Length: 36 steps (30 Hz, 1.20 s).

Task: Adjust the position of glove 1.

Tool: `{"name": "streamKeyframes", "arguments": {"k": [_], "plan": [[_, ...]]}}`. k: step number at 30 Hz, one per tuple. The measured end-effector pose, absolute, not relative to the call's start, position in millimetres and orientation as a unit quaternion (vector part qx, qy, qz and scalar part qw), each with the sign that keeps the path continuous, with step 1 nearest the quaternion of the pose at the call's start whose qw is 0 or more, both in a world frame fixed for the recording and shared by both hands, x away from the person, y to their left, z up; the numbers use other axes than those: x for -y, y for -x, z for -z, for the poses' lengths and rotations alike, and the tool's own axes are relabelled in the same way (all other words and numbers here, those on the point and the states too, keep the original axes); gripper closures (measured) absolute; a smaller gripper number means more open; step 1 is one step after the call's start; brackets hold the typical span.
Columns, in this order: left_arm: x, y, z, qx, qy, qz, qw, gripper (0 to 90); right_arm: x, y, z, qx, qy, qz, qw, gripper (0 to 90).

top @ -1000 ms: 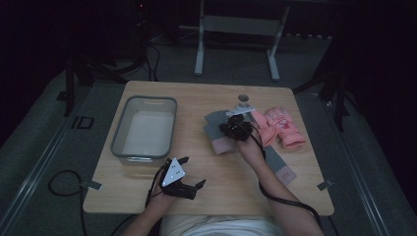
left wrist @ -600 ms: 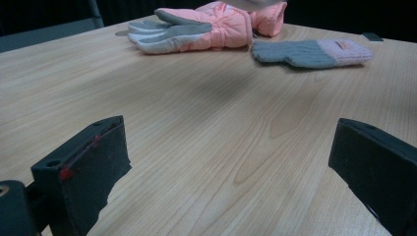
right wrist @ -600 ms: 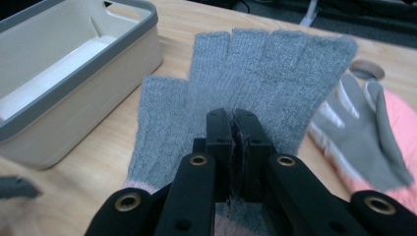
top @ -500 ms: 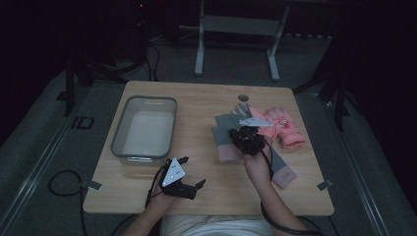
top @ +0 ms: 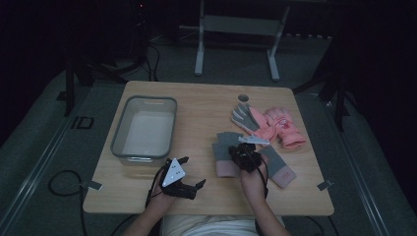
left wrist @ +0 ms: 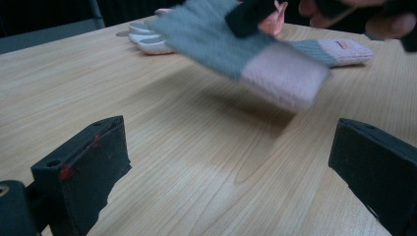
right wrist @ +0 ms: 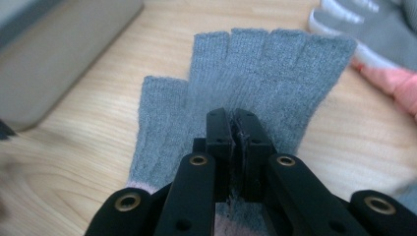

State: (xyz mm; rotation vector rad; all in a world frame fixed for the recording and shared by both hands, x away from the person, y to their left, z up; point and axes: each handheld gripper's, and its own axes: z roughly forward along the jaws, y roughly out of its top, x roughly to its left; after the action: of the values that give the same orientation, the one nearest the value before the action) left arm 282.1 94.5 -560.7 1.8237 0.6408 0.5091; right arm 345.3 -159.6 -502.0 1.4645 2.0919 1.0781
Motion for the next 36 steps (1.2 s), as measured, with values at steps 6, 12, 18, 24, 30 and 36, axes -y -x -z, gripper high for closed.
{"name": "streamKeyframes", "arguments": {"k": [6,12,18,24,30,36], "plan": [[-94.8,-282.4,560.6,-0.27,-0.768,-0.212,0.541,1.2,160.1,-345.6,522.0,-0.734,-0.539,-0.378,0.166,86.0],[-94.8,-282.5,560.6,-0.27,-0.768,-0.212,0.541,1.2,159.1,-349.4,533.2,-0.726,-0.553,-0.378,0.159,85.9],[-94.7,-282.5,560.7,-0.27,-0.767,-0.212,0.541,1.2,156.6,-354.7,546.5,-0.729,-0.559,-0.363,0.157,84.6],[-94.7,-282.8,560.6,-0.268,-0.769,-0.211,0.541,1.2,154.0,-355.5,551.0,-0.729,-0.558,-0.36,0.165,75.8],[-94.8,-282.9,560.6,-0.268,-0.769,-0.21,0.541,1.2,158.8,-355.1,544.5,-0.728,-0.551,-0.375,0.163,69.2],[-94.7,-283.0,560.6,-0.267,-0.769,-0.209,0.542,1.2,182.6,-363.4,521.9,-0.75,-0.496,-0.41,0.153,68.4]]}}
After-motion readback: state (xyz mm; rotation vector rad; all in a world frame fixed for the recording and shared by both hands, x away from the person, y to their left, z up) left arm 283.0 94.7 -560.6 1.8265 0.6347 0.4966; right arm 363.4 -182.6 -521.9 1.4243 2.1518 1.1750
